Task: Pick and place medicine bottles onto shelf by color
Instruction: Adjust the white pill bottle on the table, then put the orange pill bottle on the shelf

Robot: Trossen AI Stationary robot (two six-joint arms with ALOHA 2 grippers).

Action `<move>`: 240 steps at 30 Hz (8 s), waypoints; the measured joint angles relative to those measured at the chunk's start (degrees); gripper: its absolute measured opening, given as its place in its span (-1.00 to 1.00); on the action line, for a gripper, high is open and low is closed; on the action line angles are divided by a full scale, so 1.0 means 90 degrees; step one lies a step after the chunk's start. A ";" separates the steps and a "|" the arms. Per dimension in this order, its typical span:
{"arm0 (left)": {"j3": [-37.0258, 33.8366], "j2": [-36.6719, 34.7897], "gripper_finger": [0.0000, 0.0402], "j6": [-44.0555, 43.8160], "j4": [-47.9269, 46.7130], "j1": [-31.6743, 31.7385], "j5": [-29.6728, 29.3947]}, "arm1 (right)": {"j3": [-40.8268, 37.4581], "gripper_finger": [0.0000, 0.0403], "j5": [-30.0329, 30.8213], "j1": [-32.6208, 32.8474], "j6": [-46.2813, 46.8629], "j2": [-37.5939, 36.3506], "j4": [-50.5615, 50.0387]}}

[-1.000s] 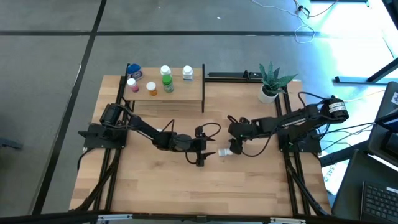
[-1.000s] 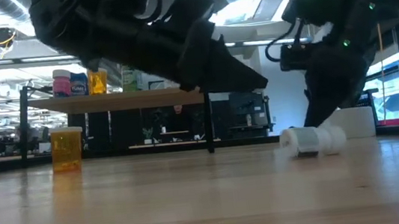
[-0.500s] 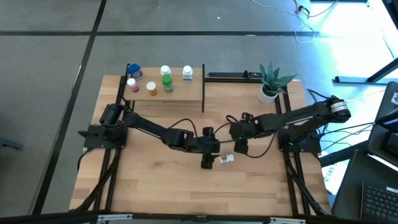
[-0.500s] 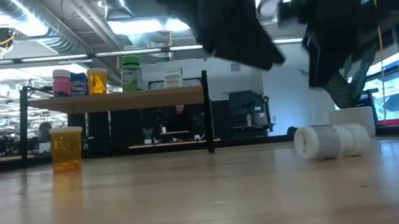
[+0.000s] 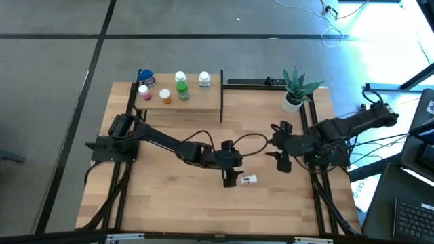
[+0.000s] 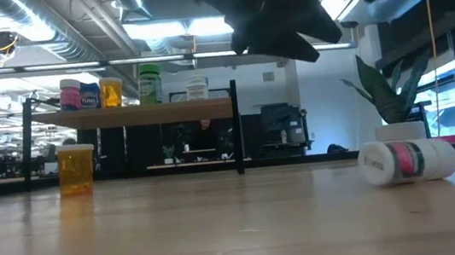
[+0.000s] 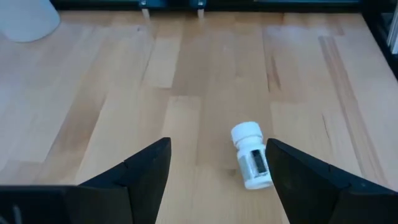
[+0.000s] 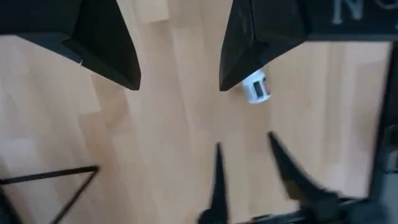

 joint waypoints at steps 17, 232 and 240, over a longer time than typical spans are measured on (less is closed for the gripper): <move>0.0003 0.0000 0.28 -0.0843 -0.0073 -0.0535 -0.1128 | -0.1305 0.09 -0.1354 0.0553 -0.0416 0.0977 0.1307; -0.0094 -0.2927 0.28 -0.5077 -0.8934 -0.1397 0.0104 | 0.8111 0.19 0.0288 0.0259 -0.0827 0.6104 -0.2901; -0.0684 -0.3329 0.28 -0.3935 -0.8537 -0.0410 0.1091 | 0.8095 0.19 0.1347 0.0307 -0.0684 0.5538 -0.2920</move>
